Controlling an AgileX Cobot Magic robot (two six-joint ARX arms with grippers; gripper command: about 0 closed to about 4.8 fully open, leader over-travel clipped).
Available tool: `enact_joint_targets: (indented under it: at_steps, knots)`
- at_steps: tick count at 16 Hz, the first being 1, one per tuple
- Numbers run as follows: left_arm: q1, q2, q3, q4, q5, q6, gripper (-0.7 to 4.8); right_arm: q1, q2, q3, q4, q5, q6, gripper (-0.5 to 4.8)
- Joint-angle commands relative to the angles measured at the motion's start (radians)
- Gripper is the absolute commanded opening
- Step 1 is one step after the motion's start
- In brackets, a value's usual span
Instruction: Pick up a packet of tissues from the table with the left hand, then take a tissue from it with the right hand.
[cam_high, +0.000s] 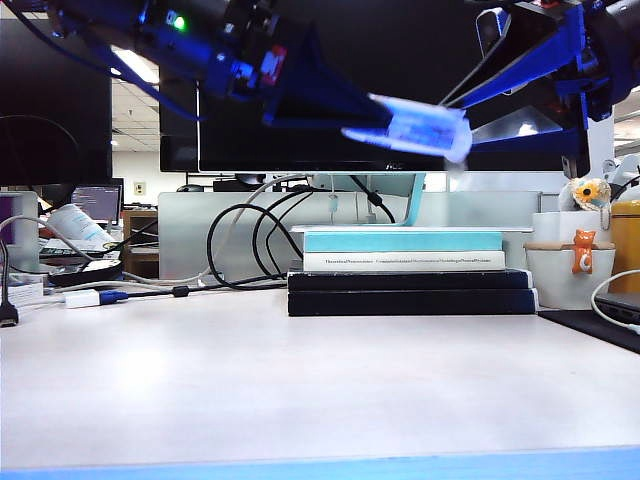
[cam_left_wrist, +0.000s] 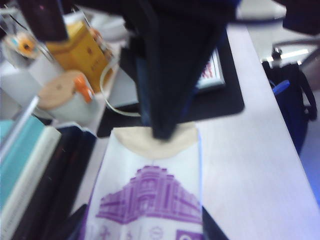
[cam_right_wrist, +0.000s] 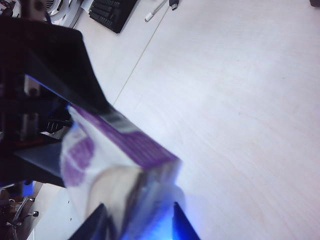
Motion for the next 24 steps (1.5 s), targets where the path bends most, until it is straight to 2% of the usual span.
enact_joint_targets:
  at_steps: [1,3,10,16,24]
  knots:
    - [-0.001,-0.005,0.003,0.006,0.007,-0.015,2.77,-0.001,-0.002,0.004,0.007,-0.006,-0.004,1.67]
    - [-0.001,-0.005,0.003,-0.054,0.0,-0.014,2.77,0.0,-0.002,0.004,0.006,-0.014,-0.003,1.67]
    - [-0.001,-0.003,0.003,-0.044,-0.008,-0.014,2.76,0.0,-0.002,0.004,-0.007,-0.021,0.005,1.66]
    - [-0.001,-0.003,0.003,-0.045,-0.021,-0.025,2.76,0.005,-0.002,0.004,-0.007,-0.088,0.012,1.66]
    - [-0.002,-0.003,0.003,-0.043,-0.013,-0.024,2.76,0.005,-0.002,0.004,-0.005,-0.046,0.011,1.66]
